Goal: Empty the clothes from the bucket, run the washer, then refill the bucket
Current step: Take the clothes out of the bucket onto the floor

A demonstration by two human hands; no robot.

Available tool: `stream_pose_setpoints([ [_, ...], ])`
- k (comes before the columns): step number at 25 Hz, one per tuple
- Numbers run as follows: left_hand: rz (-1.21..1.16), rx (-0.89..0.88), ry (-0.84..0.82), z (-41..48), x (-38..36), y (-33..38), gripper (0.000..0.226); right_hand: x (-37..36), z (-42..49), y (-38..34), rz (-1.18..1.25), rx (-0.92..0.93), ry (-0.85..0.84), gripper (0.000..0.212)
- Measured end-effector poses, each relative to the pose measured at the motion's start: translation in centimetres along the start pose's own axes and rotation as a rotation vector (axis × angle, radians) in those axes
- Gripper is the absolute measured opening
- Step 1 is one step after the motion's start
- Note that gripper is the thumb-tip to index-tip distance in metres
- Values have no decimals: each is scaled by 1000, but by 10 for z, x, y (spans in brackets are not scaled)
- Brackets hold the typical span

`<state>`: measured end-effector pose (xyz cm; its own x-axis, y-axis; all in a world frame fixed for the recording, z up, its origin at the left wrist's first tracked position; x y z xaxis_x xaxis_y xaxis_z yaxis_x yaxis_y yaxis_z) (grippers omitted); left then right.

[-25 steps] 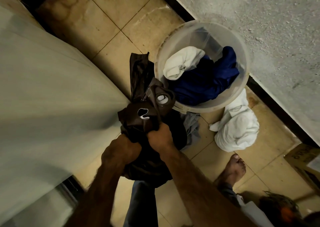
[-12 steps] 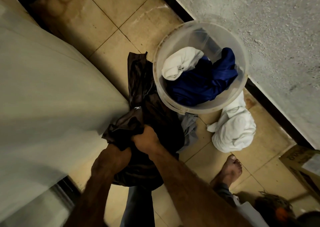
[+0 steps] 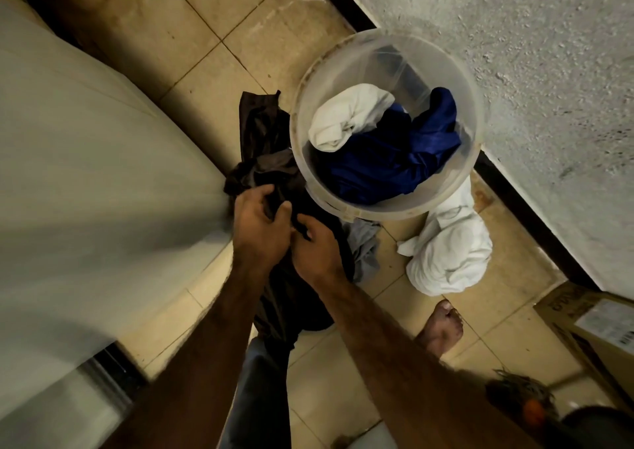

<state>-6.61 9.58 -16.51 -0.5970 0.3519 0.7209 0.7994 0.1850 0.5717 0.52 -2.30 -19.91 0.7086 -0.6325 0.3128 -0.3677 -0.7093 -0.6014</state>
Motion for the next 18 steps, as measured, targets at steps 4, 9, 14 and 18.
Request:
stream_pose_setpoints([
  [4, 49, -294, -28, -12, -33, 60, 27, 46, 15, -11, -33, 144, 160, 23],
  [9, 294, -476, -149, -20, -108, 82, 29, 122, 37, -4, -96, 138, 443, 19],
  [14, 848, -689, -27, -25, -147, 90, 30, 168, 48, 9, -39, 113, 499, 15],
  [18, 1008, -593, -136, -8, -172, 88, 37, 184, 48, 15, -26, 119, 484, 13],
])
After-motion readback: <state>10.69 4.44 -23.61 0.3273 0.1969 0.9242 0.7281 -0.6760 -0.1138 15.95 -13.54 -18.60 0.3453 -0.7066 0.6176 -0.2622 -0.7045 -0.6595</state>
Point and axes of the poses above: each hand's wrist, its own z-axis towards the middle knuckle, its own x-axis out of the back of the hand, y = z × x, the point moved 10 cm from there along z, towards the middle knuckle, and after that the axes turned 15 degrees about y, right-handed, at the moved point
